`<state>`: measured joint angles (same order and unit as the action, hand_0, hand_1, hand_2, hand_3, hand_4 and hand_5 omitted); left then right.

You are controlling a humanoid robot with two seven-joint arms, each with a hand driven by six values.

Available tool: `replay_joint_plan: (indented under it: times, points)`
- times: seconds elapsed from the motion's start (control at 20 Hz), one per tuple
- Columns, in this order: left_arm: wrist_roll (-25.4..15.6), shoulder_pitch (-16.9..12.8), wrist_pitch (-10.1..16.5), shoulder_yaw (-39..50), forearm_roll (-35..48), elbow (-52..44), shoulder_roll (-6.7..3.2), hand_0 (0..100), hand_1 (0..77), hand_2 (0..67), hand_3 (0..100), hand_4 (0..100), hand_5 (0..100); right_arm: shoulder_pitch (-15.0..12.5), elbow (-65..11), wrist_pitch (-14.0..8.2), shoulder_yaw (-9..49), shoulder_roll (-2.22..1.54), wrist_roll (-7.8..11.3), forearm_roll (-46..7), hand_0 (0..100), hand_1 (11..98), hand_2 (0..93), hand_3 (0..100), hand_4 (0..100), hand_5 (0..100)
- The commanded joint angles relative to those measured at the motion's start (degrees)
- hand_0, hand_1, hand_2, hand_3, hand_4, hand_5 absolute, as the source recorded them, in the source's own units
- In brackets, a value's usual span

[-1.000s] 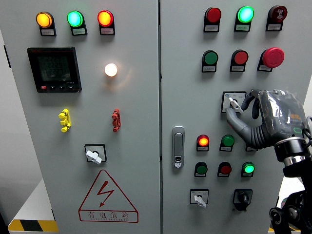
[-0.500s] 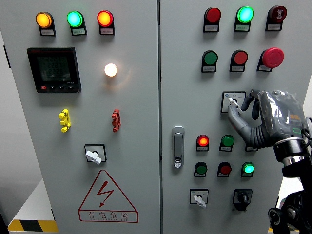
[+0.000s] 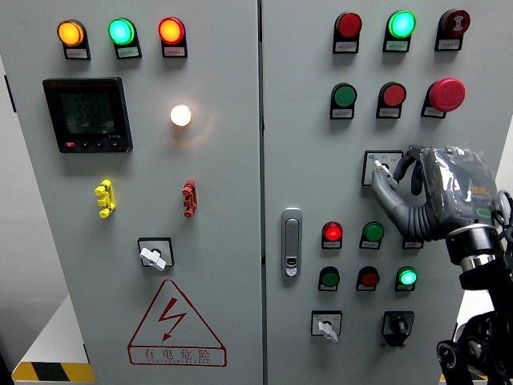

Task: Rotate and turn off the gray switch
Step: 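Twist the white knob with the right hand to the vertical position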

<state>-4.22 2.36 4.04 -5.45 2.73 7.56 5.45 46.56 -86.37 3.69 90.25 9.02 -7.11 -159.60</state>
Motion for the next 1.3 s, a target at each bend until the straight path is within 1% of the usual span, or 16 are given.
replay_joint_plan:
  times: [0.0,0.15,0.3,0.35,0.45,0.5,0.7,1.0,1.25]
  points:
    - [0.0,0.0,0.0,0.0,-0.1,0.0,0.00,85,0.0,13.4,19,8,11,0.1,0.1,0.0,-0.2,0.03,-0.10,0.0,50,26.3,67.3,92,100,100]
    - [0.0,0.0,0.0,0.0,0.0,0.0,0.00,85,0.0,13.4,19,8,11,0.1,0.2,0.0,-0.2,0.03,-1.15,-0.1,49,26.4,67.9,92,100,100]
    - [0.0,0.0,0.0,0.0,0.0,0.0,0.00,85,0.0,13.4,19,8,11,0.1,0.2,0.0,-0.6,0.03,-1.24,0.0,47,28.7,68.9,93,100,100]
    - [0.0,0.0,0.0,0.0,0.0,0.0,0.00,85,0.0,13.4,19,8,11,0.1,0.2,0.0,-0.6,0.03,-1.24,0.0,46,30.6,69.0,93,100,100]
    - [0.0,-0.1,0.0,0.0,0.0,0.0,0.00,85,0.0,13.4,19,8,11,0.1,0.2,0.0,-0.7,0.03,-1.24,0.0,47,32.0,69.1,93,100,100]
    - [0.0,-0.1,0.0,0.0,0.0,0.0,0.00,85,0.0,13.4,19,8,11,0.1,0.2,0.0,-0.7,0.03,-1.24,-0.1,48,33.1,69.2,93,100,100]
    - [0.0,0.0,0.0,0.0,0.0,0.0,0.00,85,0.0,13.4,19,8,11,0.4,0.2,0.0,-0.7,0.03,-1.33,0.0,56,32.7,69.7,93,100,100]
    - [0.0,0.0,0.0,0.0,0.0,0.0,0.00,85,0.0,13.4,19,8,11,0.5,0.2,0.0,-0.9,0.03,-1.77,0.0,60,32.0,70.4,93,100,100]
    - [0.0,-0.1,0.0,0.0,0.0,0.0,0.00,85,0.0,13.4,19,8,11,0.5,0.2,0.0,-0.9,0.03,-2.03,0.0,62,32.6,70.8,93,100,100]
